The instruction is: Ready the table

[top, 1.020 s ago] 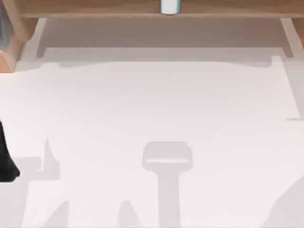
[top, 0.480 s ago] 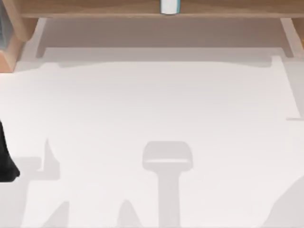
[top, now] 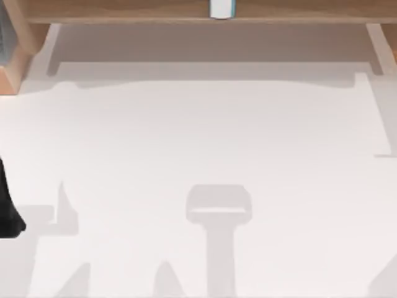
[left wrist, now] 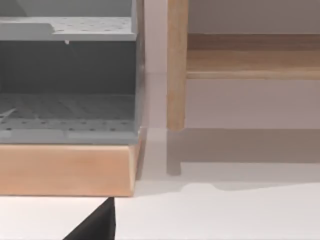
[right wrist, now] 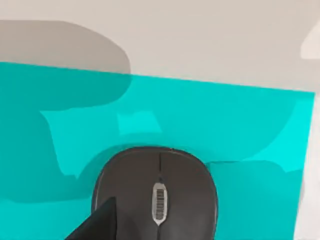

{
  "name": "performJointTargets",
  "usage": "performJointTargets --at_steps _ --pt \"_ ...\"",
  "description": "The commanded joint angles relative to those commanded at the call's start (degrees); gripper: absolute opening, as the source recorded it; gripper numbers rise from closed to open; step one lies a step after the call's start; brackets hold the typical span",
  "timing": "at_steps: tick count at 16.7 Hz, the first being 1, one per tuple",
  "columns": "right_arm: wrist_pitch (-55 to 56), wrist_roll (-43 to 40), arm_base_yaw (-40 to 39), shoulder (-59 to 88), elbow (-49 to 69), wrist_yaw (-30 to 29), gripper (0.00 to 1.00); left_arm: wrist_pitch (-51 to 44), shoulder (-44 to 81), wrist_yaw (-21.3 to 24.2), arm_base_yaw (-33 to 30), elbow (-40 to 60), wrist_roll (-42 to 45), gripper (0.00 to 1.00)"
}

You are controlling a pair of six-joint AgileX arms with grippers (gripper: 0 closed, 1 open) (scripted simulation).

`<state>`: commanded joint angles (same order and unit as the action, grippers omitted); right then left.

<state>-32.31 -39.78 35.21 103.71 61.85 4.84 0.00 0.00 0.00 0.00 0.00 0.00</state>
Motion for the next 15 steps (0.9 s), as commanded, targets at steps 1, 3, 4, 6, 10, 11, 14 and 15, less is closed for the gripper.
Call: performJointTargets --at_steps 1,3,4,6,10,11,14,15 --pt "4.1 -2.0 1.0 -0.4 -1.1 0.6 1.0 0.0 0.0 0.0 0.0 0.0 0.0 1.0" --pt "13.9 -6.2 3.3 -1.1 -3.6 2.2 1.0 0.0 0.0 0.0 0.0 0.0 0.0 1.0" --pt "19.3 -8.5 4.5 -1.4 -4.9 3.2 1.0 0.0 0.0 0.0 0.0 0.0 0.0 1.0" --pt "31.1 -13.1 6.8 -1.9 -7.6 5.5 1.0 0.0 0.0 0.0 0.0 0.0 0.0 1.0" --pt "56.4 -22.4 10.5 -1.6 -13.5 11.6 1.0 0.0 0.0 0.0 0.0 0.0 0.0 1.0" --pt "62.8 -24.7 11.2 -1.2 -15.2 13.4 1.0 0.0 0.0 0.0 0.0 0.0 0.0 1.0" --pt "81.5 -31.6 12.5 0.9 -20.5 19.1 1.0 0.0 0.0 0.0 0.0 0.0 0.0 1.0" --pt "87.4 -33.8 12.7 1.9 -22.4 21.1 1.0 0.0 0.0 0.0 0.0 0.0 0.0 1.0"
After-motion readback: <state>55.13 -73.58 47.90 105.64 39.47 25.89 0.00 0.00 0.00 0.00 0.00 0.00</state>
